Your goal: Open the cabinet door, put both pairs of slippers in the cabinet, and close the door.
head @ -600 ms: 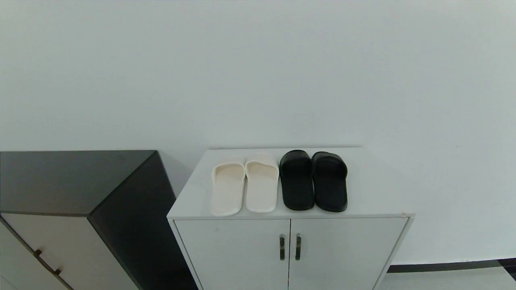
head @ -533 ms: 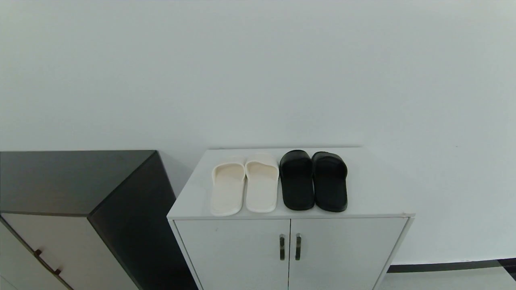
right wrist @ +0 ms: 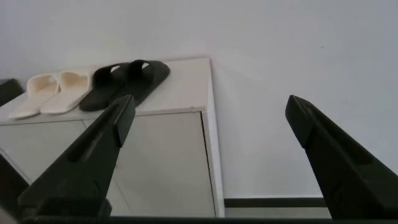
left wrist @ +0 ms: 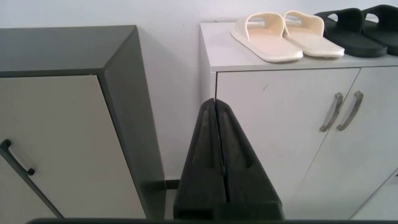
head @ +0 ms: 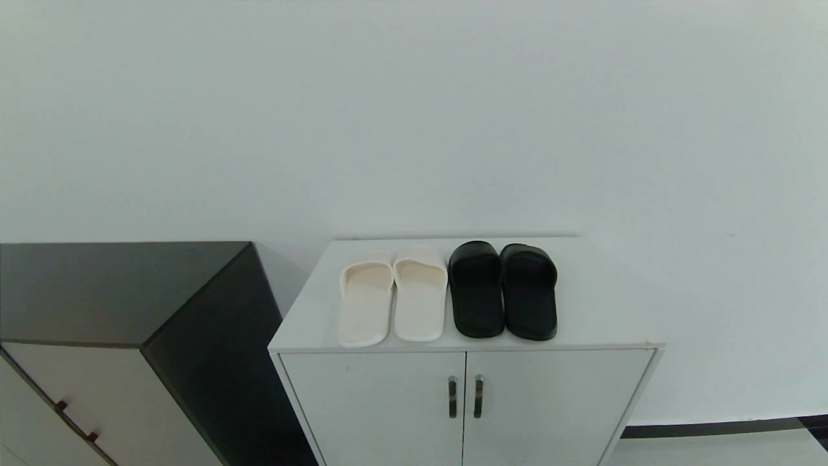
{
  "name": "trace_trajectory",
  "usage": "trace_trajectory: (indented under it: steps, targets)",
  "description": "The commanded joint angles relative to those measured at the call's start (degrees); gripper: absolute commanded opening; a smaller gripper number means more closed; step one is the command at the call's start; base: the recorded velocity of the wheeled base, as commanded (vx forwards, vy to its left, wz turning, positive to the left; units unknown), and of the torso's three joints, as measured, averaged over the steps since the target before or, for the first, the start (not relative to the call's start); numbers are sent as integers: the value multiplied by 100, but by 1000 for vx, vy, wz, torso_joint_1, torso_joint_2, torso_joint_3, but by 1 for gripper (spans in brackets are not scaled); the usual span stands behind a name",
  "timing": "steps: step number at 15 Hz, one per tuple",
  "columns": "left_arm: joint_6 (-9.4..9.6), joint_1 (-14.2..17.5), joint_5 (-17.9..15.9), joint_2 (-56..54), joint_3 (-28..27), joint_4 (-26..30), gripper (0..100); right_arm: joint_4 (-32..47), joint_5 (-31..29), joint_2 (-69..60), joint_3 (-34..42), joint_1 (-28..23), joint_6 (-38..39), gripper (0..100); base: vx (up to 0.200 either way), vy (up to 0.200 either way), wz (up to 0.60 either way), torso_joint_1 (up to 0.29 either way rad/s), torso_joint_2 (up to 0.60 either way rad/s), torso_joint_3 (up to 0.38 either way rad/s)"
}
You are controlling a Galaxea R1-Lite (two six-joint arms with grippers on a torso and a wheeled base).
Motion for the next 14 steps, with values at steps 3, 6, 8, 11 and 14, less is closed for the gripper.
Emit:
trace_trajectory:
  steps: [3, 6, 8, 11, 14]
  targets:
    - [-1, 0, -2, -1, 0, -2, 0, -987, 722, 3630, -901, 1079, 145, 100, 0, 0, 0, 0, 0, 0]
    - [-1, 0, -11, -1, 0, -2, 0, -1444, -605, 4843, -1446, 2934, 839, 100, 0, 0, 0, 0, 0, 0]
    - [-1, 0, -11, -1, 0, -2, 0, -1461, -1423, 5564, -2026, 4006, 1243, 100, 0, 0, 0, 0, 0, 0]
    - [-1, 0, -11, -1, 0, -2, 0, -1461, -2055, 6645, -2879, 4569, 1463, 100, 0, 0, 0, 0, 0, 0]
    - [-1, 0, -11, -1, 0, -2, 0, -1461, -2706, 7700, -3599, 4586, 1463, 100, 0, 0, 0, 0, 0, 0]
